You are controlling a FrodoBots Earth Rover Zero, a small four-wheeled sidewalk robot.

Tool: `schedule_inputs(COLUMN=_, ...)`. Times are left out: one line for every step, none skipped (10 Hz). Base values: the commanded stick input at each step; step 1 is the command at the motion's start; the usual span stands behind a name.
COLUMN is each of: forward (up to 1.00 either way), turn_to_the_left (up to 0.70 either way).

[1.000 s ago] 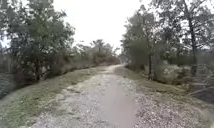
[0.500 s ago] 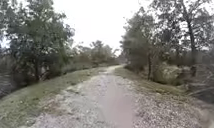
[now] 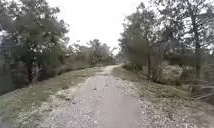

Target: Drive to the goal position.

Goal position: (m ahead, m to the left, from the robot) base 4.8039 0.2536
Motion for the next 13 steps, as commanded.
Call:
schedule_inputs(forward=0.7, turn_to_the_left=0.0)
schedule_inputs(forward=0.7, turn_to_the_left=0.0)
schedule_inputs(forward=0.7, turn_to_the_left=0.06)
schedule_inputs(forward=0.7, turn_to_the_left=0.13)
schedule_inputs(forward=0.7, turn_to_the_left=0.2)
schedule_inputs(forward=0.7, turn_to_the_left=0.26)
schedule_inputs(forward=0.7, turn_to_the_left=0.33)
schedule_inputs(forward=0.7, turn_to_the_left=0.25)
schedule_inputs(forward=0.7, turn_to_the_left=0.09)
schedule_inputs(forward=0.7, turn_to_the_left=0.0)
schedule_inputs(forward=0.7, turn_to_the_left=0.0)
schedule_inputs(forward=0.7, turn_to_the_left=0.0)
schedule_inputs(forward=0.7, turn_to_the_left=0.0)
